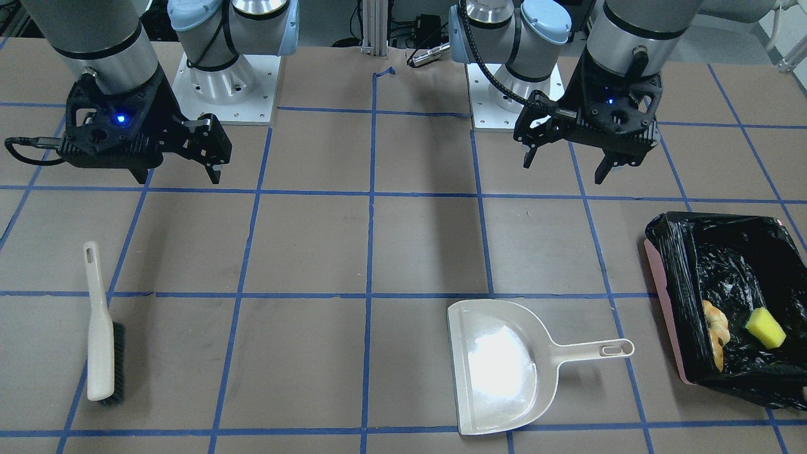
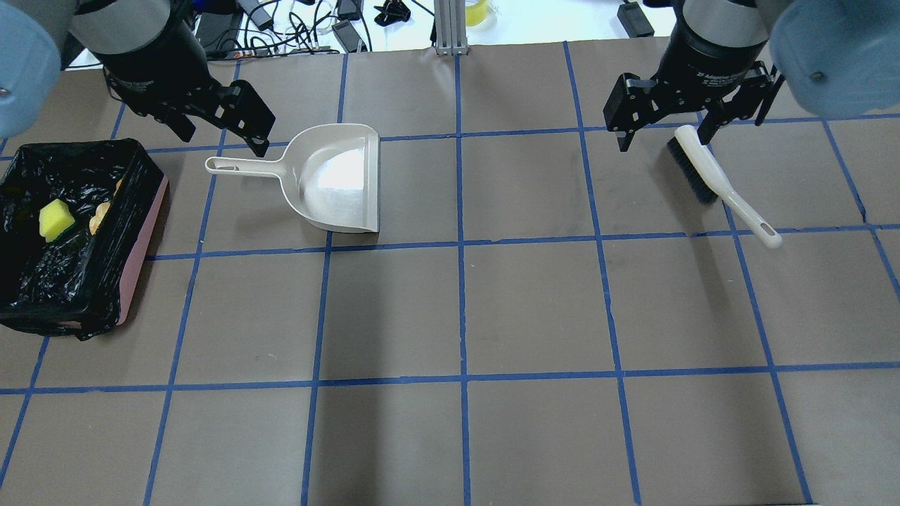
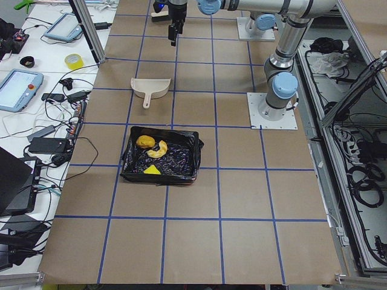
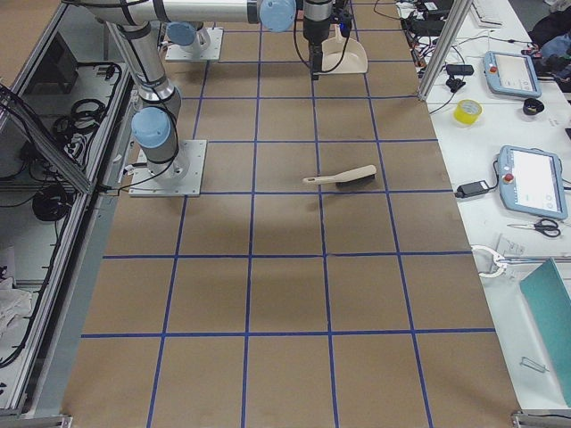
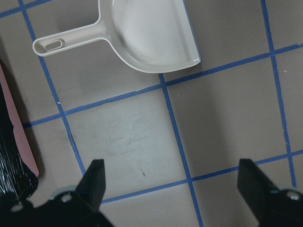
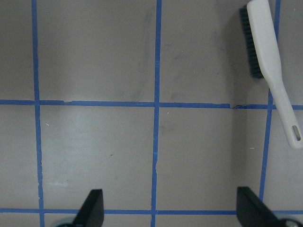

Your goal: Sweep and dump trash into bin

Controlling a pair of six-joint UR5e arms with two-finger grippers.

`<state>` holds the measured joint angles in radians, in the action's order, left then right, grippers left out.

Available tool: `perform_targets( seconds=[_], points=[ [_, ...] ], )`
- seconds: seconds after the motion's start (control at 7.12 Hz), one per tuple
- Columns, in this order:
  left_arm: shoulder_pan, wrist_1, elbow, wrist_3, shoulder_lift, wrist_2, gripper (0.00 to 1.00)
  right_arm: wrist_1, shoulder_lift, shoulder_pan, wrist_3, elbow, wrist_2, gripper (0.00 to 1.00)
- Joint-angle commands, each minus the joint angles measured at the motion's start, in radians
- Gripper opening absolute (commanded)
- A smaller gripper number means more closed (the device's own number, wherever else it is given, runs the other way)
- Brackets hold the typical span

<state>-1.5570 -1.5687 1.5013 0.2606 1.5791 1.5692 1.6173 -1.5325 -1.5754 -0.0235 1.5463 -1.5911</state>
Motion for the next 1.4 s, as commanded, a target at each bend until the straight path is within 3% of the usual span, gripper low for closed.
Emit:
perform_targets(
  seconds=[0.0,1.26],
  points=[
    [0.002,-0.016,0.002,-0.034,-0.016,-0.022,1.0,0.0,0.0,0.0,0.002,0.0,0.0,1.0],
    [0.002,-0.017,0.004,-0.118,-0.033,-0.021,1.0,-0.002,0.0,0.0,0.007,0.0,-0.007,1.0]
  ],
)
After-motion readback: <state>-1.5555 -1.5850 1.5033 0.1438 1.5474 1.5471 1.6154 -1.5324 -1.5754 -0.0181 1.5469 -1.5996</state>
